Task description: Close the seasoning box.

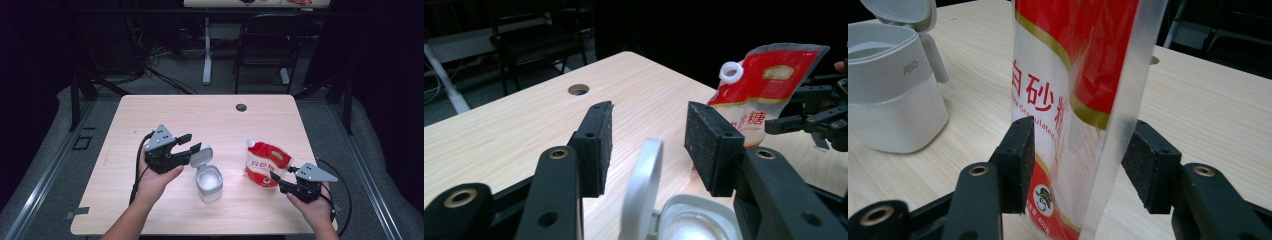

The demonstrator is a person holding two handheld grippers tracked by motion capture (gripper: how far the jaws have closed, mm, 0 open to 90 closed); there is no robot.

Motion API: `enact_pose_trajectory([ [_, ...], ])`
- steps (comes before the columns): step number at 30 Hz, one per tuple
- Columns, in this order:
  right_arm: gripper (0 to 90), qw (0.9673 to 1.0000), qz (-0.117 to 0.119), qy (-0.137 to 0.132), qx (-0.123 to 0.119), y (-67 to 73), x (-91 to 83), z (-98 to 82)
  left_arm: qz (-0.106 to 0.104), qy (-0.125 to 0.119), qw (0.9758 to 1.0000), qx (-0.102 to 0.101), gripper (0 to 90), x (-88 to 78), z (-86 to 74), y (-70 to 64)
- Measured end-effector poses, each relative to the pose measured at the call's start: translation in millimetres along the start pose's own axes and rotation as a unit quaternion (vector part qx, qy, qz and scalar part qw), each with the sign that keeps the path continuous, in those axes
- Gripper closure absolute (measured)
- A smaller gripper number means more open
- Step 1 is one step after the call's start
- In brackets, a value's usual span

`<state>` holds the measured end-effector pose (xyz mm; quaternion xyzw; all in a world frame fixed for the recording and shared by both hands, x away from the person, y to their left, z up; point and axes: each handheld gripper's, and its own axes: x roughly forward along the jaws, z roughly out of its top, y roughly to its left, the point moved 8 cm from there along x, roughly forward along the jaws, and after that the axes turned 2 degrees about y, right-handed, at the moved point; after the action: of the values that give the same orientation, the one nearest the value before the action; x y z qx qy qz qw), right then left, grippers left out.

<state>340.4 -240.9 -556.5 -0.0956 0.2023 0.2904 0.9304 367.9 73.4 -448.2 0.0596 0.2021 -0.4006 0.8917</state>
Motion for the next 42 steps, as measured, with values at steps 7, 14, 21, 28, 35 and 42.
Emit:
enact_pose_trajectory([
  [7,47.3,1.0000,-0.002,-0.002,0.002,-1.7,-5.4,2.2,0.011,0.000,0.9998,-0.016,61.3,-10.0,-11.4,17.6],
  [14,47.1,0.9998,-0.012,0.013,0.005,-3.4,-10.0,-1.4,0.008,0.006,0.9998,-0.019,71.1,-10.6,-23.5,26.9],
  [21,45.9,0.9995,-0.020,0.025,-0.003,1.1,-14.7,-7.9,0.003,0.020,0.9997,-0.011,81.3,-6.5,-31.9,27.2],
  [28,45.8,0.9996,-0.018,0.024,0.000,6.9,-15.6,-13.0,-0.006,0.028,0.9994,-0.018,86.6,3.4,-41.1,26.7],
  [35,45.8,0.9997,-0.010,0.020,0.005,8.8,-13.9,-16.1,-0.011,0.040,0.9990,-0.016,89.8,10.4,-48.3,24.4],
  [42,45.8,0.9996,-0.003,0.030,0.001,10.6,-9.9,-21.4,-0.017,0.045,0.9985,-0.023,90.0,14.4,-52.5,25.3],
])
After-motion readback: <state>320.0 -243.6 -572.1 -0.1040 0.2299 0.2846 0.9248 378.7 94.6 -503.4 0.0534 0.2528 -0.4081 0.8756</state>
